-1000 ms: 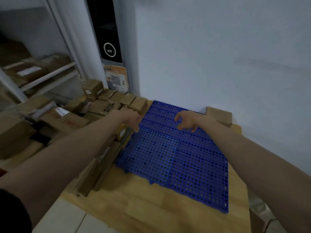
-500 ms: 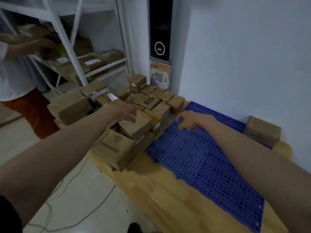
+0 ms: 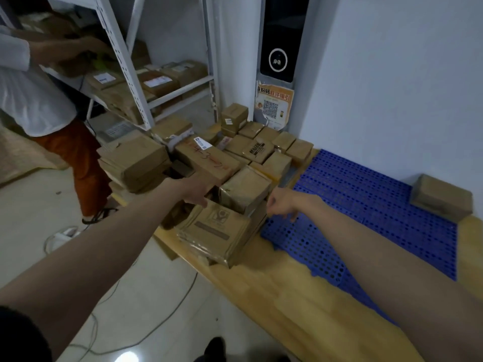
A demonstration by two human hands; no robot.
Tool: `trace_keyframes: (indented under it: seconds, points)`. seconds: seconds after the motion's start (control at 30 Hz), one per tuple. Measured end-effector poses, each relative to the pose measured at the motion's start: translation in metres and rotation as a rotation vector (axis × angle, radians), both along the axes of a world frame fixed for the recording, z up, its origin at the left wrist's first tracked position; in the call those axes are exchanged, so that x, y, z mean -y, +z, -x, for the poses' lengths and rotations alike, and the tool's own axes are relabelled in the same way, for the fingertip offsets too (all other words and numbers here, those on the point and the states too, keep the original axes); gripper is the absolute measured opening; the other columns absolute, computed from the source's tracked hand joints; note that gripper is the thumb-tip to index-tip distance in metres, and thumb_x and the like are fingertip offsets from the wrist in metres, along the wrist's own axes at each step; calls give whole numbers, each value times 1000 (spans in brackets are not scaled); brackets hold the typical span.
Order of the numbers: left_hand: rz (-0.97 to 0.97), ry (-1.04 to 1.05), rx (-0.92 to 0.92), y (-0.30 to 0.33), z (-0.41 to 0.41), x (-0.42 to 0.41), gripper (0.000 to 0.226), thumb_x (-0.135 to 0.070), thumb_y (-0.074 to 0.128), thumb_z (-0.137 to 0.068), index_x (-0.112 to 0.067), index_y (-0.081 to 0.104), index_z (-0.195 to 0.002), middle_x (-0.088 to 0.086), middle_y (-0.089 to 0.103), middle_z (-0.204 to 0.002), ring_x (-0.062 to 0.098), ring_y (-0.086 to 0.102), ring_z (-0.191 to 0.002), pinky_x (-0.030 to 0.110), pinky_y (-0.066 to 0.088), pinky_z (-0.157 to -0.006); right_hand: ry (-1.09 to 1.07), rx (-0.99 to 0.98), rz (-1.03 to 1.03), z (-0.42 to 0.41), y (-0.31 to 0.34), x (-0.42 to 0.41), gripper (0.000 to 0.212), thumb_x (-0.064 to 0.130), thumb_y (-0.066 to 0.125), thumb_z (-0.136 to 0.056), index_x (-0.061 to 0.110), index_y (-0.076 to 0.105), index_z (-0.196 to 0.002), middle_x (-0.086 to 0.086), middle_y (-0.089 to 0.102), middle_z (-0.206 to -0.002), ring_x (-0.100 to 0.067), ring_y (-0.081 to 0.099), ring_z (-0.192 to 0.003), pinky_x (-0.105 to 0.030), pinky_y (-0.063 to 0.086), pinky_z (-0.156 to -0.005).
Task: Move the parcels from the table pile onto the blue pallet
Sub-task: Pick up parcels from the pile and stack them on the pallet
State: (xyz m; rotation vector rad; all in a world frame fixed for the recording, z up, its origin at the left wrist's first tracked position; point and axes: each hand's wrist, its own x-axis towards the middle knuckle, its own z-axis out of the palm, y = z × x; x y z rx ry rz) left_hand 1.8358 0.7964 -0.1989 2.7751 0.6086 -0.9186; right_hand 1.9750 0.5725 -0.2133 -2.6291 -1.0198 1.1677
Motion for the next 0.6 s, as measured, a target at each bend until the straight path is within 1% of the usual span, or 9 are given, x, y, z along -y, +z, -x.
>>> trace_keyframes:
  seconds: [0.07, 0.13, 0.2, 0.23, 0.27, 0.3, 0.4, 0.5, 0.6]
  points:
    - [4, 13, -61, -14, 7, -18, 49, -50, 53, -94, -15, 53, -128, 1, 62, -100, 17, 61, -78, 24, 43, -58, -29, -18, 33, 15, -15, -14, 32, 30, 58, -97, 6, 63, -118, -8, 63, -117, -23, 68, -95, -36, 62, -68]
    - [30, 28, -78, -32, 12, -33, 42, -45, 51, -95, -16, 53, -126, 4, 64, -94, 17, 63, -73, 26, 48, -54, -79, -47, 60, 31, -30, -24, 32, 34, 59, -95, 5, 63, -110, -7, 66, -104, -21, 69, -87, -37, 63, -67]
    - [71, 38, -86, -48, 17, -44, 33, -36, 51, -97, -20, 49, -125, 6, 64, -96, 20, 66, -81, 31, 58, -65, -127, -88, 87, 46, -43, -31, 32, 37, 59, -94, 5, 62, -96, -8, 66, -93, -23, 67, -80, -39, 62, -65]
    - [102, 52, -102, -54, 20, -47, 28, -34, 51, -97, -19, 48, -121, 7, 64, -99, 21, 67, -85, 32, 60, -72, -153, -113, 101, 52, -49, -33, 35, 39, 59, -95, 4, 62, -96, -10, 66, -94, -24, 67, -80, -40, 62, -65]
    - [135, 68, -126, -60, 22, -49, 25, -32, 51, -97, -17, 48, -116, 8, 64, -102, 21, 67, -87, 33, 60, -75, -184, -143, 113, 58, -55, -35, 38, 39, 59, -95, 2, 61, -102, -12, 67, -100, -26, 68, -84, -41, 62, -65]
    - [162, 81, -143, -64, 25, -51, 23, -31, 52, -97, -15, 49, -113, 8, 64, -104, 20, 66, -87, 32, 60, -73, -223, -176, 115, 64, -59, -36, 42, 39, 60, -95, 1, 59, -114, -14, 66, -111, -27, 69, -91, -40, 62, -65]
    - [215, 101, -120, -76, 30, -52, 25, -29, 53, -97, -10, 51, -113, 7, 61, -99, 18, 64, -81, 25, 55, -60, -357, -258, 59, 77, -69, -36, 57, 35, 62, -95, 4, 44, -138, -14, 50, -139, -30, 64, -109, -39, 61, -67]
    - [224, 133, -55, -87, 36, -51, 34, -25, 52, -99, -9, 45, -128, 12, 59, -114, 18, 63, -78, 23, 54, -59, -432, -306, 11, 88, -75, -37, 58, 32, 60, -96, 10, 37, -144, -11, 41, -146, -31, 58, -119, -41, 61, -76]
    - [227, 132, -43, -94, 36, -50, 38, -22, 48, -100, -6, 44, -134, 14, 58, -123, 21, 63, -88, 27, 57, -70, -463, -350, -41, 98, -82, -37, 58, 30, 58, -97, 16, 34, -148, -8, 39, -148, -30, 56, -123, -43, 60, -84]
